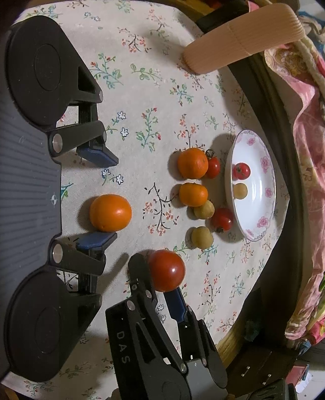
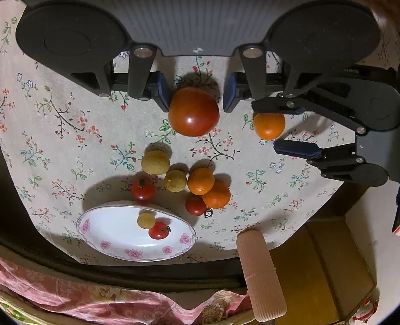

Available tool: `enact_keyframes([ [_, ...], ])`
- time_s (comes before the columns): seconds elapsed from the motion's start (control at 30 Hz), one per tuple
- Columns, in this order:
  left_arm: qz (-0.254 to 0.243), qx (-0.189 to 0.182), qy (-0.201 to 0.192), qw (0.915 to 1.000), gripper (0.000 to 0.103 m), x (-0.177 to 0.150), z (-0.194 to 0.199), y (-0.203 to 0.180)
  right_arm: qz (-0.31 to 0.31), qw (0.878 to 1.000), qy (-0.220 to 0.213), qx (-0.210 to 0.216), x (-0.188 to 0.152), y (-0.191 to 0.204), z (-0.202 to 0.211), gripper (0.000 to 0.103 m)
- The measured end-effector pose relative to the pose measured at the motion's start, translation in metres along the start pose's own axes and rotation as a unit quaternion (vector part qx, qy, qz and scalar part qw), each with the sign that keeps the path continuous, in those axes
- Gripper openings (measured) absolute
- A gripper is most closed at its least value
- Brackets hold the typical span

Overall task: Organize fruits
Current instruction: 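Grasp the orange tomato with the left tool while the right tool grasps the large red tomato, then carry both tomatoes into the white bowl and open both tools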

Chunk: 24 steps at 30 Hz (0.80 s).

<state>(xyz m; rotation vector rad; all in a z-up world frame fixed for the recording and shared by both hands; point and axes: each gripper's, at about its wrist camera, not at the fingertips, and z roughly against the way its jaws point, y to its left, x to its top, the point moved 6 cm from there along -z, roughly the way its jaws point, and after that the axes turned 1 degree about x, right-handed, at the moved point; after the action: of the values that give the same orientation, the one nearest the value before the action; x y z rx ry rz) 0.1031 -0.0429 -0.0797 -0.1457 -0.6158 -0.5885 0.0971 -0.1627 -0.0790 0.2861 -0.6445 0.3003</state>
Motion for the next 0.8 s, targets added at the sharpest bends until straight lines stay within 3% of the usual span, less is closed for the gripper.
enact_keyframes([
  [0.3, -0.002, -0.004, 0.004, 1.0000, 0.060, 0.002, -0.001, -0.007, -0.003, 1.000, 0.001, -0.007, 0.000, -0.003, -0.002, 0.047],
  [0.37, -0.005, -0.010, 0.004, 0.9999, 0.050, 0.003, -0.001, -0.010, -0.002, 1.000, 0.002, -0.010, 0.001, -0.003, -0.003, 0.047],
  [0.53, -0.011, -0.013, 0.006, 0.9998, 0.039, 0.004, 0.000, -0.017, -0.009, 1.000, 0.006, -0.012, 0.003, -0.003, -0.004, 0.044],
  [0.8, -0.005, -0.021, 0.009, 0.9997, 0.039, 0.004, 0.001, -0.017, -0.010, 1.000, 0.009, -0.017, 0.003, -0.003, -0.003, 0.044],
])
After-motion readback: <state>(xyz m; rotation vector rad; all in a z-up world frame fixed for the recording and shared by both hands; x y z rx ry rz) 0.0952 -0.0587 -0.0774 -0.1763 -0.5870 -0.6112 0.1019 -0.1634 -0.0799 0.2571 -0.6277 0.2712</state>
